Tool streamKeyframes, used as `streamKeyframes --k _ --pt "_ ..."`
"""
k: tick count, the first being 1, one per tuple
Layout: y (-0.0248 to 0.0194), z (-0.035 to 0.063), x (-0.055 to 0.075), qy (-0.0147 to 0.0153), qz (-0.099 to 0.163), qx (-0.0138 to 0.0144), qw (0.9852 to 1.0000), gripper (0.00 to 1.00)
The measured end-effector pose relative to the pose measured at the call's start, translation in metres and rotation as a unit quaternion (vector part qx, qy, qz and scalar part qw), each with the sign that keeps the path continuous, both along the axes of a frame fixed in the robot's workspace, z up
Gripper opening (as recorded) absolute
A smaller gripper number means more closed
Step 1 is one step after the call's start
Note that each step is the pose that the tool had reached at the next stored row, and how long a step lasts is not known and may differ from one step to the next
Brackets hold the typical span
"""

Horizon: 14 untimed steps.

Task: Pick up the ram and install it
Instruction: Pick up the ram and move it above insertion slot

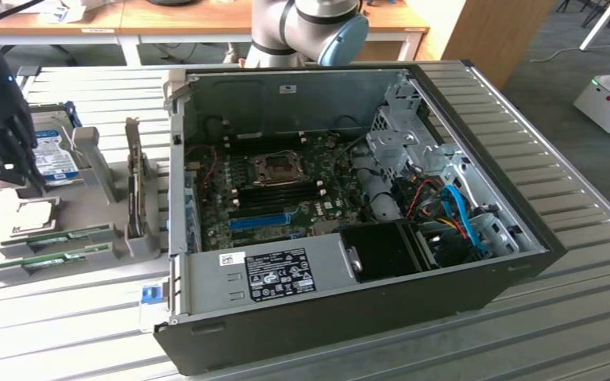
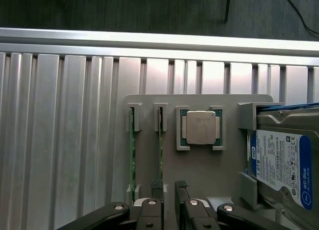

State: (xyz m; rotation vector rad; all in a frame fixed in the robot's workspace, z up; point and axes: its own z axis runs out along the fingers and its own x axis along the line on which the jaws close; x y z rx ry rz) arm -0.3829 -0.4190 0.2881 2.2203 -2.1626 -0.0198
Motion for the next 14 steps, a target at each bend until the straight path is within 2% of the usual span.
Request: streamKeyframes --k 14 --pt "0.0000 -0.0185 0.000 0.0000 0.000 0.0000 1.0000 0.24"
